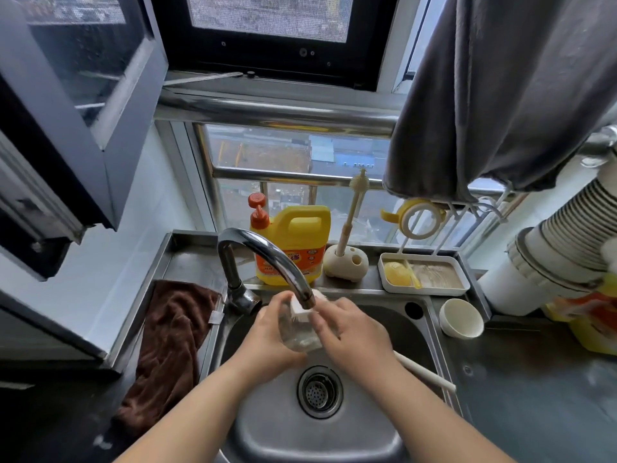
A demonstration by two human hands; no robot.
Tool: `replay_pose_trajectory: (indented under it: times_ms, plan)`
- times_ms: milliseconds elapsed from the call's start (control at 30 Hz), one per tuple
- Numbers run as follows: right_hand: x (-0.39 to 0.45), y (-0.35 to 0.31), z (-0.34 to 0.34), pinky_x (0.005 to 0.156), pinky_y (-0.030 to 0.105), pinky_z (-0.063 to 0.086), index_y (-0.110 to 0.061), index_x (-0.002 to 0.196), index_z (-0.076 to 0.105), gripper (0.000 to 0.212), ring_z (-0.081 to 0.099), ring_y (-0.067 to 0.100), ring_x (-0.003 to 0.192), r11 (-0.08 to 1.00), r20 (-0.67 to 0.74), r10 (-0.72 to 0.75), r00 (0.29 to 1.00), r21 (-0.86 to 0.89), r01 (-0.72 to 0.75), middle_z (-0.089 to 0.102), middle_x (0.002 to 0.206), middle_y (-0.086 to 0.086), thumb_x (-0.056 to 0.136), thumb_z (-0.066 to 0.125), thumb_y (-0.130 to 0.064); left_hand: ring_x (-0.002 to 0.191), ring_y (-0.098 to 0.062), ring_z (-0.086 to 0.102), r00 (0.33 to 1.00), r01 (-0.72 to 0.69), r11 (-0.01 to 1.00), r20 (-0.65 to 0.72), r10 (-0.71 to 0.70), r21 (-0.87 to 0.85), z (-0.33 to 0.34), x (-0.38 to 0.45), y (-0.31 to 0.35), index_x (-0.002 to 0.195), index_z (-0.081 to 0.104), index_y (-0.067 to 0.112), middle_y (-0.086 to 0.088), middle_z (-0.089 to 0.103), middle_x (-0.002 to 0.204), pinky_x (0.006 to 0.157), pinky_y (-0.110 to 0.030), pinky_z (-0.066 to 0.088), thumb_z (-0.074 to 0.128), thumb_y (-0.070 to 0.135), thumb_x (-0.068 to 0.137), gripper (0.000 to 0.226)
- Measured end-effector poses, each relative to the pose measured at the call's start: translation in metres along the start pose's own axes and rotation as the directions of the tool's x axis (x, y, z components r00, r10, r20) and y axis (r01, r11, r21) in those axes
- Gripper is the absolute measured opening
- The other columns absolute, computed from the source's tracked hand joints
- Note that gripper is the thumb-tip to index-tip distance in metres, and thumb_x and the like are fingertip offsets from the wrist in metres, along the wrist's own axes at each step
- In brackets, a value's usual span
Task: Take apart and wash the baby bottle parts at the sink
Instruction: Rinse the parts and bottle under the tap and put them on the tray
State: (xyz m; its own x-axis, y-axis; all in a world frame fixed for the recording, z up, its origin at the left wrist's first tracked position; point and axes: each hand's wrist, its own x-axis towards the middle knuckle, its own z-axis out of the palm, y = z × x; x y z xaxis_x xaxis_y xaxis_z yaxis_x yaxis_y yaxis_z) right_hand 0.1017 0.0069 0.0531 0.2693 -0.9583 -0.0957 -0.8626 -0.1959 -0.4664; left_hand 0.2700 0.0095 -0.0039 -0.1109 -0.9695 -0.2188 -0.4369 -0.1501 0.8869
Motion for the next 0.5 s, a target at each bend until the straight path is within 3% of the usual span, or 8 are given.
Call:
replay_pose_trajectory:
  times_ms: [100,200,300,400,500]
  plan:
    - [-0.012,0.021,0.002,0.069,0.026,0.039,-0.052,0.134,0.040,0.039,0.057,0.012,0.099,0.992,0.027,0.091,0.995,-0.087,-0.088,0.049,0.101,-0.011,0.097,0.032,-0.054,0.105,0.003,0.048,0.998,-0.060,0.998,0.017,0.060,0.004,-0.002,-0.002,-0.002,0.107,0.027,0.062,0.014,0.040,0.116,0.070,-0.002,0.042,0.078,0.005,0.059,0.090]
    - [0.001,0.036,0.001,0.073,0.028,0.042,-0.050,0.136,0.040,0.040,0.056,0.014,0.101,0.972,0.060,0.230,0.971,-0.072,-0.225,0.046,0.098,-0.011,0.097,0.030,-0.053,0.103,0.007,0.044,0.995,-0.071,0.997,0.069,0.069,0.018,0.003,-0.005,-0.004,0.119,0.021,0.053,0.024,0.032,0.113,0.068,0.002,0.039,0.078,0.003,0.064,0.093]
    - [0.006,0.013,0.004,0.065,0.025,0.037,-0.052,0.135,0.040,0.039,0.052,0.009,0.089,0.993,0.040,0.112,0.993,0.017,-0.113,0.044,0.097,-0.014,0.097,0.033,-0.053,0.109,0.002,0.045,0.993,-0.098,0.995,0.073,0.096,0.022,0.008,-0.004,-0.002,0.134,0.030,0.036,0.011,0.037,0.121,0.075,0.001,0.038,0.079,0.005,0.063,0.092]
    - [-0.011,0.017,0.004,0.069,0.026,0.040,-0.052,0.134,0.040,0.039,0.056,0.009,0.091,0.998,0.047,0.043,0.998,-0.042,-0.041,0.047,0.104,-0.014,0.096,0.033,-0.054,0.110,0.006,0.043,0.984,-0.168,0.985,0.061,0.166,0.031,0.008,-0.008,-0.004,0.119,0.030,0.049,0.017,0.036,0.120,0.080,0.000,0.036,0.078,0.003,0.062,0.087]
    - [-0.011,0.046,-0.002,0.074,0.028,0.044,-0.052,0.135,0.040,0.039,0.057,0.012,0.095,0.976,0.115,0.196,0.974,-0.115,-0.183,0.047,0.102,-0.013,0.097,0.030,-0.054,0.116,0.009,0.039,0.977,-0.205,0.977,0.079,0.200,0.064,0.011,-0.015,-0.007,0.121,0.033,0.054,0.017,0.032,0.130,0.086,-0.003,0.036,0.073,0.006,0.062,0.086]
